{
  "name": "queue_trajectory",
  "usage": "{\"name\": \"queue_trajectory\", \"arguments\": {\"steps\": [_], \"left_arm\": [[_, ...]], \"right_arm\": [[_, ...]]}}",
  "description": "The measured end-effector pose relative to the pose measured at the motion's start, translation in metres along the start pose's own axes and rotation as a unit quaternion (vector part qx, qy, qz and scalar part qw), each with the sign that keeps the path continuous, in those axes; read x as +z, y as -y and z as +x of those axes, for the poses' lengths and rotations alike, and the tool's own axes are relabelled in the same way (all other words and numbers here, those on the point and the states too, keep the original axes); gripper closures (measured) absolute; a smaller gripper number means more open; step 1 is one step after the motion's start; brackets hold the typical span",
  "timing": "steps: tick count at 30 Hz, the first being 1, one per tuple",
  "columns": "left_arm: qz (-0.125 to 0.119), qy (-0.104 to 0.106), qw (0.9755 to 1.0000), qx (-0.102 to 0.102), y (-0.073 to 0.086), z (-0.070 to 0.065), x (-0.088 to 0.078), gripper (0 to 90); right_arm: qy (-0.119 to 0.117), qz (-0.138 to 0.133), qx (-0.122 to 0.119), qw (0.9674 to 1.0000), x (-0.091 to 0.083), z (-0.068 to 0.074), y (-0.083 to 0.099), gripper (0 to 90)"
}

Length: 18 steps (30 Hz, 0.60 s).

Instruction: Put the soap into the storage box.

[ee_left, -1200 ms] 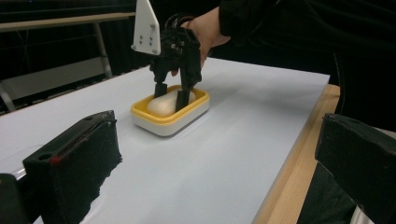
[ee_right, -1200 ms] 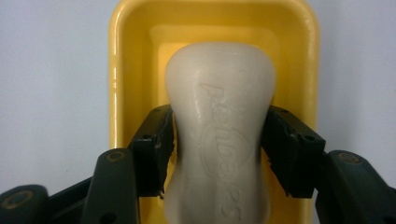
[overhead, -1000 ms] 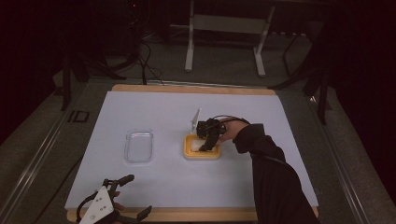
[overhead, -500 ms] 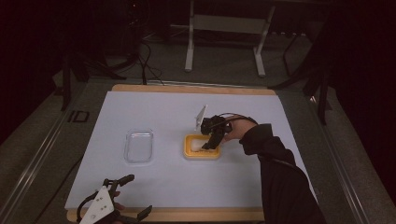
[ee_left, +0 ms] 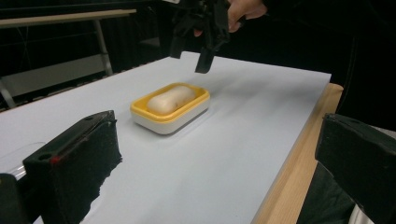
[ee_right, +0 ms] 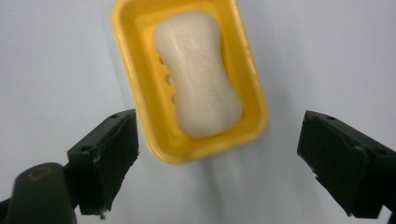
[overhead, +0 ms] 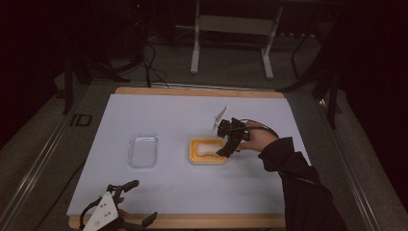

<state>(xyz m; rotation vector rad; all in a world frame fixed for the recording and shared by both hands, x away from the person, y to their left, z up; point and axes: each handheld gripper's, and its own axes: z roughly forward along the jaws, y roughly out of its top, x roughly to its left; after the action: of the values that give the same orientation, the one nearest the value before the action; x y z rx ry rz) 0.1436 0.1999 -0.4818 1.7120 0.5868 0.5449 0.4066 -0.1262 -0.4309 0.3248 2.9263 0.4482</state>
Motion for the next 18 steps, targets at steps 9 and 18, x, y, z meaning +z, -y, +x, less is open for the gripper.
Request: {"name": "queue_trajectory", "arguments": {"steps": [9,18], "left_arm": [[0.000,-0.001,1.0000,-0.003,0.000,0.000,0.000,0.1],[0.001,0.000,1.0000,-0.002,0.000,0.000,0.000,0.1]], "right_arm": [[0.025,-0.032,0.058,0.9975,-0.012,0.004,0.024,12.3],[0.056,-0.035,0.121,0.9905,-0.010,0.015,0.044,13.2]]}}
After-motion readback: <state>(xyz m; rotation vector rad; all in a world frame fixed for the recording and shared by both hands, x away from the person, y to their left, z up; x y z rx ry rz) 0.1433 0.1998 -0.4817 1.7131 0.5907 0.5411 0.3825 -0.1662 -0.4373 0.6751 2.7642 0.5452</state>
